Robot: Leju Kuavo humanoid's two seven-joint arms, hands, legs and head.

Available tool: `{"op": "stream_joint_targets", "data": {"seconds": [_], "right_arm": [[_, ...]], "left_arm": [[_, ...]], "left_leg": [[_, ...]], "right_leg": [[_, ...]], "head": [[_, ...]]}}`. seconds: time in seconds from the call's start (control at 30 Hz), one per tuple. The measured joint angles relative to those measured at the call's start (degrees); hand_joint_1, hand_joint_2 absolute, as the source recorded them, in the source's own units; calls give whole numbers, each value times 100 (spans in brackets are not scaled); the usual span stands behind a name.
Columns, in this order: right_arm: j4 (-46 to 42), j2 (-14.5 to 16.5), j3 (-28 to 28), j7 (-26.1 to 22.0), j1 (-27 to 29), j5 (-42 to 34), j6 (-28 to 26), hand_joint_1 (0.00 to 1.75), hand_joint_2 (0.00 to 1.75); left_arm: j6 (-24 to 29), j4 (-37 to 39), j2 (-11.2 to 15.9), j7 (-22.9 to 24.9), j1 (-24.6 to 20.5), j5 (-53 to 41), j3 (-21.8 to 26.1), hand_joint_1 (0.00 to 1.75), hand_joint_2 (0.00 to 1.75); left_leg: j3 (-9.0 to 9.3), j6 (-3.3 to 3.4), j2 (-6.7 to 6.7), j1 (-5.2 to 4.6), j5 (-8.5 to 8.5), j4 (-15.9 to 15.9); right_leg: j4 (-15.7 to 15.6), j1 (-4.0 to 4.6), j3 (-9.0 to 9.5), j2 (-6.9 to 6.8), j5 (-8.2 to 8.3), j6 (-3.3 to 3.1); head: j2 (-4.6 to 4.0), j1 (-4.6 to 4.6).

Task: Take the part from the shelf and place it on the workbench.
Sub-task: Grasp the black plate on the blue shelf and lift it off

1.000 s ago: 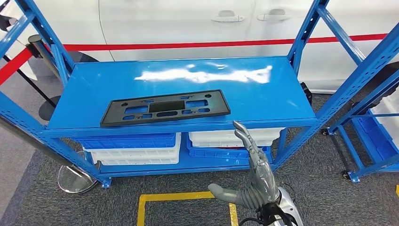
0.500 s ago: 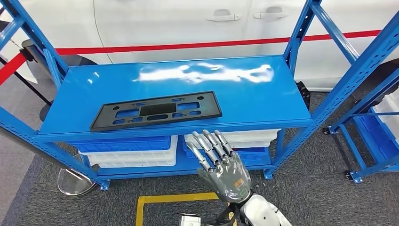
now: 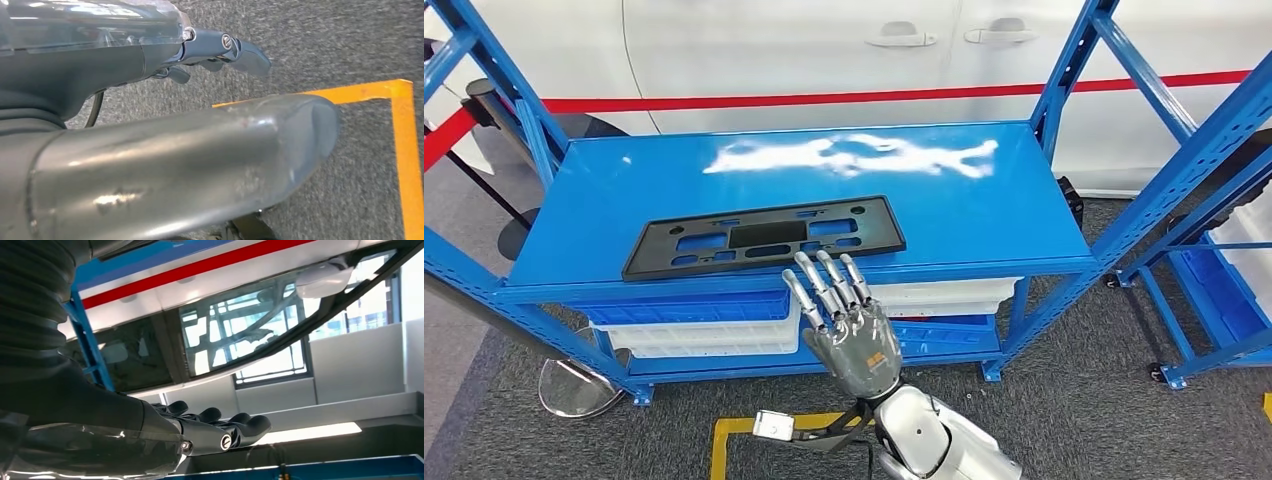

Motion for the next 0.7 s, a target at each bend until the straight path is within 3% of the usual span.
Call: {"op": "stream_joint_targets", "data": {"seconds": [0.07, 0.13, 0.17, 0.2, 0.23, 0.3, 0.37, 0.43, 0.53, 0.63, 0.7], "right_arm": [[161, 1, 327, 395, -274, 1, -3, 0, 175], [371, 1, 761, 951, -611, 1, -6, 0, 175], [483, 1, 999, 1183, -766, 1, -6, 0, 175], [595, 4, 1223, 1335, -901, 0, -6, 0, 175], [700, 12, 1420, 1418, -1020, 0, -6, 0, 175], [879, 43, 1716, 1463, -1244, 2, -6, 0, 175], [1009, 73, 1916, 1486, -1435, 2, -7, 0, 175], [1106, 92, 2046, 1501, -1551, 1, -8, 0, 175], [1262, 136, 2171, 1508, -1665, 1, -8, 0, 175], [1533, 204, 2310, 1510, -1792, 0, -3, 0, 175], [1768, 240, 2418, 1510, -1810, 0, -1, 0, 175]], "left_arm": [[-33, 0, 16, -3, -10, -70, 14, 0, 0], [-94, -1, 35, -8, -30, -122, 27, 0, 0], [-130, -1, 42, -11, -41, -140, 37, 0, 0], [-162, -1, 45, -13, -49, -153, 50, 0, 0], [-186, -1, 48, -14, -57, -157, 62, 0, 0], [-210, 0, 46, -14, -65, -153, 78, 0, 0], [-215, 0, 41, -14, -72, -147, 79, 0, 0], [-223, 0, 41, -15, -76, -146, 81, 0, 0], [-296, -1, 67, -47, -85, -151, 99, 0, 0], [-404, -1, 87, -90, -99, -180, 142, 0, 0], [-472, -1, 98, -99, -99, -207, 176, 0, 0]], "left_leg": [[6, 83, 12, 13, 31, -43], [-3, 125, 21, -15, 32, -45], [-1, 135, 22, -33, 29, -44], [7, 145, 17, -50, 25, -44], [20, 151, 10, -66, 20, -43], [52, 158, -4, -94, 7, -42], [47, 136, -12, -117, -3, -32], [23, 84, -11, -109, -3, -34], [-21, -6, -2, -102, -107, 85], [-444, -112, 4, -41, -565, 994], [-702, -182, 7, 19, -669, 1468]], "right_leg": [[373, -3, -179, -8, -237, 31], [1131, 2, -556, -14, -573, 34], [1443, 4, -716, -15, -657, 28], [1568, 9, -791, -15, -630, 14], [1465, 20, -755, -14, -494, -13], [743, 66, -432, -14, -73, -113], [112, 115, -155, -16, 151, -200], [-45, 145, -104, -12, 155, -223], [-165, 93, -42, -15, 204, -258], [-223, 59, 5, -39, 223, -282], [-213, 50, 7, -45, 211, -272]], "head": [[0, 25], [1, 46], [0, 48], [0, 48], [0, 49], [0, 47], [-1, 34], [0, 28], [-1, 20], [1, -15], [0, -19]]}}
